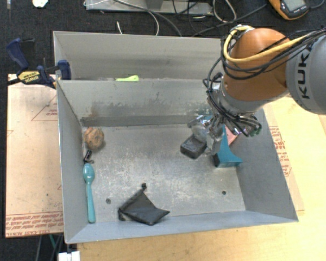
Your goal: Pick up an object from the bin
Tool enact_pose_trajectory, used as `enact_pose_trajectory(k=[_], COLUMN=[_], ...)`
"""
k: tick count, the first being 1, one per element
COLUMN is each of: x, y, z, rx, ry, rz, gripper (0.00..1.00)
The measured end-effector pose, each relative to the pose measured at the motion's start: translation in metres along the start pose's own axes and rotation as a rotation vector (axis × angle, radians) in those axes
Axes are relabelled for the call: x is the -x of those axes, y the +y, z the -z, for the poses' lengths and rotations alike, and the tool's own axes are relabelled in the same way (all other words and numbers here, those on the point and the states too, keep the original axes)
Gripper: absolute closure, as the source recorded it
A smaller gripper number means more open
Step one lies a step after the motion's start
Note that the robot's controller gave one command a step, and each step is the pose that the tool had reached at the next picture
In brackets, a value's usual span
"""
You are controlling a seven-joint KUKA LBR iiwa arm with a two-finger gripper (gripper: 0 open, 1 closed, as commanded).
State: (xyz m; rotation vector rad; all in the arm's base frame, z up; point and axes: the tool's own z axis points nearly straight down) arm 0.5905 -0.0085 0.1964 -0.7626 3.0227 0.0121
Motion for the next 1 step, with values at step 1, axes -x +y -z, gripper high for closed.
enact_pose_trajectory(k=[1], x=[0.0011], y=[-0.0002], z=[0.0227], rx=[-0.001], ry=[-0.002], rz=[-0.001], gripper=[1.00])
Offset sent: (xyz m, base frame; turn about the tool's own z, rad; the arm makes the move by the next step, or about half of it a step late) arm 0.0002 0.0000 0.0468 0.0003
